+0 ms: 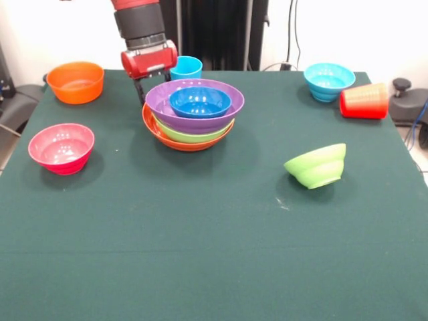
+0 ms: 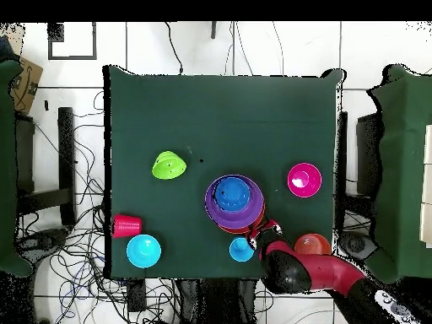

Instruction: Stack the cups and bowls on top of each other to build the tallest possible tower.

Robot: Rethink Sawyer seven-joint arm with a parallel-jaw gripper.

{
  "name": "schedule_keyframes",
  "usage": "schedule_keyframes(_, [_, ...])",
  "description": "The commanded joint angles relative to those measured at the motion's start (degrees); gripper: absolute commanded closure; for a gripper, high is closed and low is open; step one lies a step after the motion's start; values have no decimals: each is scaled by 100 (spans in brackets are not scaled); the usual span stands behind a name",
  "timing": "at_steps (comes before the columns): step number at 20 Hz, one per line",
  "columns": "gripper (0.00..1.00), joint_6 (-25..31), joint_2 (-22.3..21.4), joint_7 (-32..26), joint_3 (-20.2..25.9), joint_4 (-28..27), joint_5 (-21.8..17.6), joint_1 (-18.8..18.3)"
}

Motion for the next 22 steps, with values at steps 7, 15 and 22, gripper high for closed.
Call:
schedule_keyframes(7, [0, 1193, -790, 335, 1152, 466, 255, -368])
schedule_keyframes(15, [0, 1040, -571, 444, 924, 264, 39, -204])
schedule_keyframes(22, [0, 1417, -981, 260, 1272, 524, 271, -524])
